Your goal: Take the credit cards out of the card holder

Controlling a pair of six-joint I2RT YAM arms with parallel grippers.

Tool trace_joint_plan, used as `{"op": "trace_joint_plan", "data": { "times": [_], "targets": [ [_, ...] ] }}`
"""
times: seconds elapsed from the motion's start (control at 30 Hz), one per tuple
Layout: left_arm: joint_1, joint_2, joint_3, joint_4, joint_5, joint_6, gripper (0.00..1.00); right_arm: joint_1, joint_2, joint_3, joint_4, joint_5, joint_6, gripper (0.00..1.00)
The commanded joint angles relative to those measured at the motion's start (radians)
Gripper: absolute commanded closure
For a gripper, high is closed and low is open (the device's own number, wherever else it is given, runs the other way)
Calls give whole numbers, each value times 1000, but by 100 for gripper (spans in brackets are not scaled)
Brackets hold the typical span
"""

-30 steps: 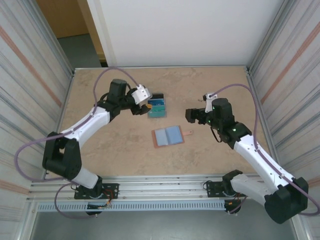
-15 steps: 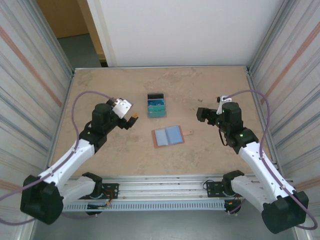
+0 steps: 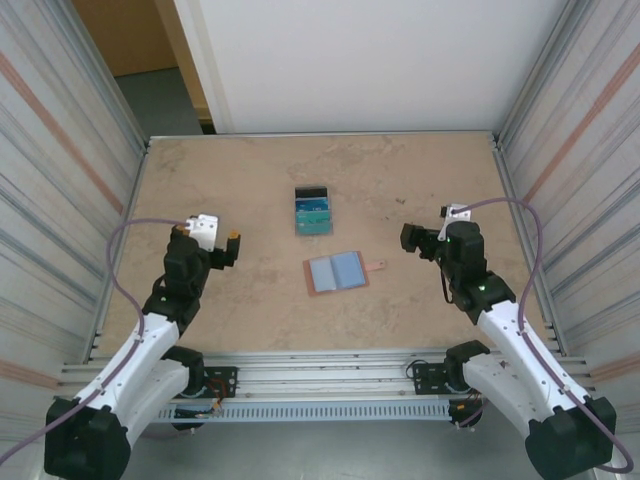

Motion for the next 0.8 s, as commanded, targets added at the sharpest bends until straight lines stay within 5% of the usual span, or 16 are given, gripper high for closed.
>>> {"op": "trace_joint_plan", "data": {
  "times": [0.0,0.27,0.77],
  "targets": [
    [35,31,-40,134,18,-52,1,-6,-14,-43,69,59,-51,2],
    [99,224,-69,347,66,-28,1,-22,6,-170,303,99,-216,2],
    [144,547,-66,658,165,3,1,-170,154,-235,529,28,-266,2]
  ]
}}
